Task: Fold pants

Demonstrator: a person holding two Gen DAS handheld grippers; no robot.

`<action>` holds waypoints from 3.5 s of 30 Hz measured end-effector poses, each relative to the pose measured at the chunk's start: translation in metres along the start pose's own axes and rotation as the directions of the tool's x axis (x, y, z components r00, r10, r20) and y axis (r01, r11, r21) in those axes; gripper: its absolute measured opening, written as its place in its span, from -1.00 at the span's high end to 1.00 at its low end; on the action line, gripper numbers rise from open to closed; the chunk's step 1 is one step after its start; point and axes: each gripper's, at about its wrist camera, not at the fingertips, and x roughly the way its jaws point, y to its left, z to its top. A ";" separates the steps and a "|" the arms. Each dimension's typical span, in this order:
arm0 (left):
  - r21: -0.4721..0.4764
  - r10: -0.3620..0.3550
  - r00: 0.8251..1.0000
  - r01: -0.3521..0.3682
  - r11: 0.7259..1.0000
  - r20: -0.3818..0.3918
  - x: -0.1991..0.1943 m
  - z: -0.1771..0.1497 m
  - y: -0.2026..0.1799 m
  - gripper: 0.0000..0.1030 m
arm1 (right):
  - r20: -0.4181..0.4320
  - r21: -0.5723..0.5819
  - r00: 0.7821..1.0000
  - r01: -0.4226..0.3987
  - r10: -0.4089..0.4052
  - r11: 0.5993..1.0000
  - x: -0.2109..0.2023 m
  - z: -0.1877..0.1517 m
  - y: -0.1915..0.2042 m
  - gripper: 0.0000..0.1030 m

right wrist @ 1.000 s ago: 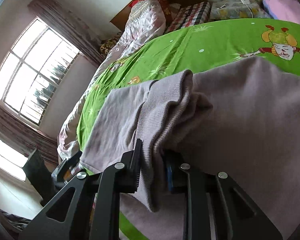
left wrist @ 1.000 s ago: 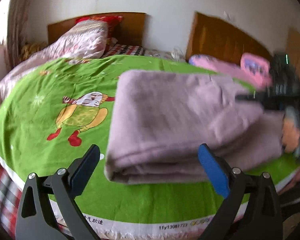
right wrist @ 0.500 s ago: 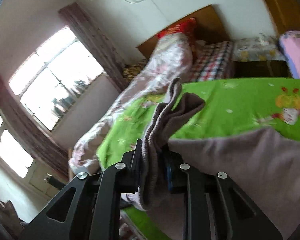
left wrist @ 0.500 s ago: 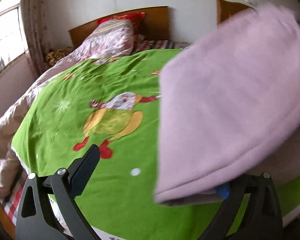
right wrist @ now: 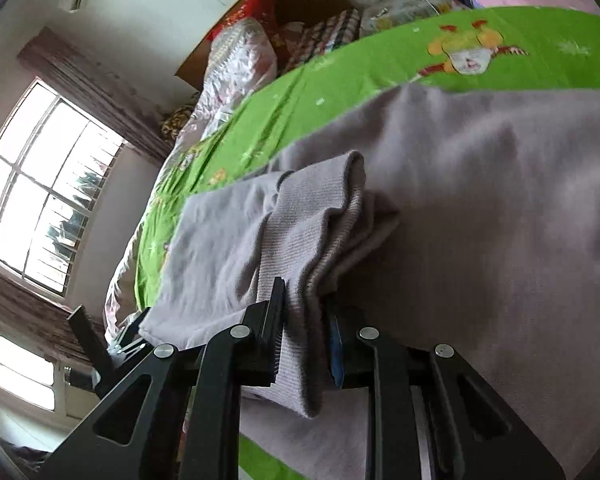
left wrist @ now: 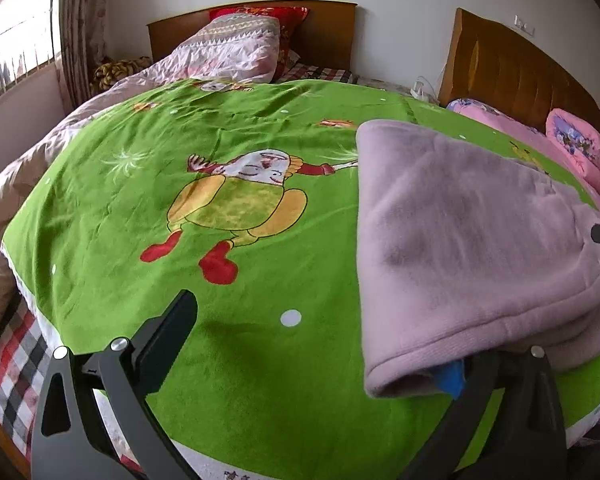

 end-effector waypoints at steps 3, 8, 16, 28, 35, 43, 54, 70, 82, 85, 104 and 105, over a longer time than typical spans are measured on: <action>-0.033 -0.011 1.000 0.011 0.999 0.002 0.002 0.000 0.003 -0.97 | -0.034 0.024 0.999 0.033 -0.033 0.999 0.015 -0.005 -0.014 0.55; 0.106 0.042 0.998 -0.037 0.994 -0.044 -0.016 -0.001 -0.008 -0.96 | -0.012 -0.019 0.993 0.119 -0.119 0.993 -0.014 0.000 -0.012 -0.12; 0.178 -0.148 0.972 0.116 0.977 0.182 -0.094 0.036 -0.038 -0.96 | 0.197 -0.382 0.959 0.266 -0.203 0.885 -0.043 -0.007 0.041 -0.12; 0.197 -0.128 0.983 0.153 0.968 -0.133 0.017 0.044 -0.104 -0.96 | -0.055 -0.406 0.992 0.084 -0.116 0.910 -0.011 -0.015 0.032 0.22; 0.237 -0.218 0.976 0.215 0.947 -0.014 -0.009 0.097 -0.128 -0.96 | -0.114 -0.167 0.993 -0.004 -0.015 0.986 -0.009 0.007 -0.016 0.06; 0.272 -0.085 0.978 0.135 0.953 -0.190 0.068 0.083 -0.156 -0.97 | 0.004 -0.171 0.936 -0.346 0.352 0.922 -0.044 0.015 0.007 -0.04; 0.335 -0.107 0.986 0.144 0.931 -0.128 0.036 0.081 -0.188 -0.96 | 0.434 0.383 0.833 0.174 -0.343 0.907 -0.277 -0.079 -0.157 -0.42; 0.408 -0.226 0.951 0.295 0.864 -0.209 0.061 0.066 -0.258 -0.97 | 0.327 0.432 0.921 0.054 -0.212 0.900 -0.211 -0.066 -0.203 -0.92; 0.405 -0.228 0.954 0.289 0.868 -0.194 0.060 0.064 -0.258 -0.97 | 0.389 0.535 0.869 0.056 -0.305 0.843 -0.221 -0.089 -0.215 0.29; 0.408 -0.222 0.958 0.278 0.869 -0.180 0.058 0.063 -0.258 -0.97 | 0.438 0.555 0.852 -0.007 -0.285 0.832 -0.219 -0.099 -0.218 0.34; 0.391 -0.246 0.952 0.301 0.870 -0.184 0.056 0.064 -0.255 -0.97 | 0.526 0.599 0.767 -0.028 -0.367 0.800 -0.206 -0.110 -0.207 0.49; 0.390 -0.247 0.951 0.301 0.870 -0.184 0.056 0.064 -0.255 -0.97 | 0.527 0.608 0.765 -0.036 -0.369 0.793 -0.206 -0.109 -0.206 0.51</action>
